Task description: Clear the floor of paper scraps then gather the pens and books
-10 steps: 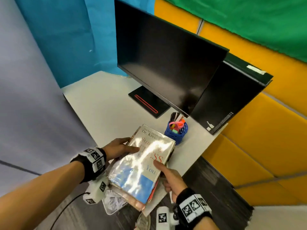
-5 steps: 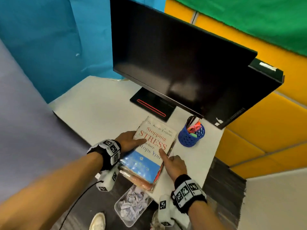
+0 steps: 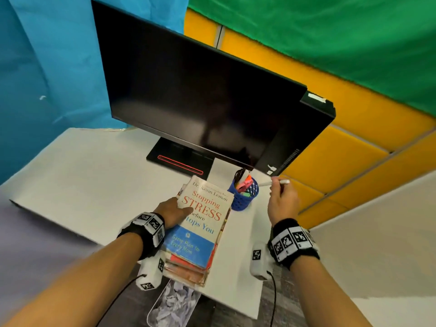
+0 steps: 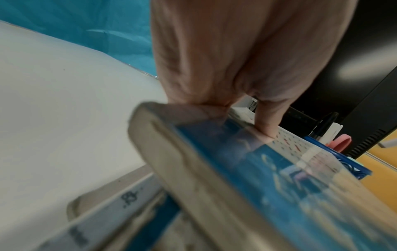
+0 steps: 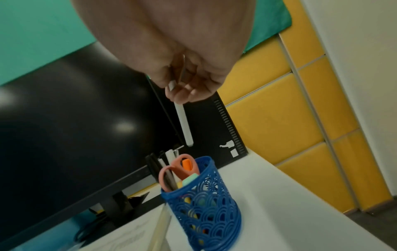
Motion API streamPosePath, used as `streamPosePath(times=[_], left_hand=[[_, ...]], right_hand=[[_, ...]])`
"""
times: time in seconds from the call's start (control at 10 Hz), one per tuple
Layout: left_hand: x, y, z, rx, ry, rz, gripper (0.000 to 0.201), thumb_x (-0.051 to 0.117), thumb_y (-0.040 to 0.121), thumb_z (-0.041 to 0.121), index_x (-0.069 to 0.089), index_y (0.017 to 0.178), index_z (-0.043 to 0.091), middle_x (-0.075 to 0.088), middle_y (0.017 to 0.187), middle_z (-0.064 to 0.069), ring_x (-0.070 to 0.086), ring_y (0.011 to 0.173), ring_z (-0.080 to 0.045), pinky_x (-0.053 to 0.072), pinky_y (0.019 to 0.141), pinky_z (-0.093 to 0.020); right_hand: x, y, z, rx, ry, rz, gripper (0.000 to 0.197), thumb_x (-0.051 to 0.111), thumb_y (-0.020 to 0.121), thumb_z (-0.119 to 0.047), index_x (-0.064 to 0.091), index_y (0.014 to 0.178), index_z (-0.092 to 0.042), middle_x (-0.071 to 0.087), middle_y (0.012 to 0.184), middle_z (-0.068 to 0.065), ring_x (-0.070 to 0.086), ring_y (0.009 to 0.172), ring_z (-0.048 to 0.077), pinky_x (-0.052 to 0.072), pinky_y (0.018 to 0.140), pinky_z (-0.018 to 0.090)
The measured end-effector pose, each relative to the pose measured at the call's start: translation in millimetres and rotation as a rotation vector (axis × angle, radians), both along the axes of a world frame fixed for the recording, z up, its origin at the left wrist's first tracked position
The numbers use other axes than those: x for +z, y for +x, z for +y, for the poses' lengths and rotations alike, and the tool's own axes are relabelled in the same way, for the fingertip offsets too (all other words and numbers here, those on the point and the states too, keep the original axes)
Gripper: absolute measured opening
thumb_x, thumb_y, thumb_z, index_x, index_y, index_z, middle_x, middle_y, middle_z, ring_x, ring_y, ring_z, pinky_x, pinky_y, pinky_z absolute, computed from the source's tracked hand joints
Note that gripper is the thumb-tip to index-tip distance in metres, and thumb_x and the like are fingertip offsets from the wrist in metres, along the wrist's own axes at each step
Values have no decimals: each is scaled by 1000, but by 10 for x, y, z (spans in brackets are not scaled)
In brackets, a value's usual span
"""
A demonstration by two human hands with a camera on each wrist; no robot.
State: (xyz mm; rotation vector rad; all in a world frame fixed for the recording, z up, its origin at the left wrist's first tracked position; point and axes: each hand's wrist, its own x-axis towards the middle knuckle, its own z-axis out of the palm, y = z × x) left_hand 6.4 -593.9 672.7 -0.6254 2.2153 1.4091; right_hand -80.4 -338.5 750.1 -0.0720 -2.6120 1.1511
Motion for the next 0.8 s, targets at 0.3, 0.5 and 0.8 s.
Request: streamPosePath(times=[0.3, 0.5, 0.8], left_hand=[[31, 48, 42, 34, -32, 10, 40, 57, 93, 46, 57, 122, 18, 66, 125, -4, 62, 112, -25, 48, 97, -38], [-27, 165, 44, 71, -123, 56, 48, 59, 89, 54, 58, 120, 16, 68, 120, -5, 63, 107, -25, 49, 94, -36], [-39, 105, 57, 141, -382, 87, 75, 71, 69, 66, 51, 117, 12, 60, 116, -9, 58, 100, -21, 51, 91, -37]], right_hand=[[-245, -92, -83, 63, 104, -330, 48, 58, 95, -19, 41, 139, -11, 59, 81, -5, 62, 99, 26, 51, 90, 41], [-229, 347, 192, 109, -113, -358, 21, 63, 91, -21, 57, 111, -19, 60, 85, -7, 62, 87, 20, 51, 75, 28], [992, 1384, 880, 109, -328, -342, 20, 77, 80, -20, 71, 98, -26, 74, 88, -3, 68, 82, 15, 54, 77, 19]])
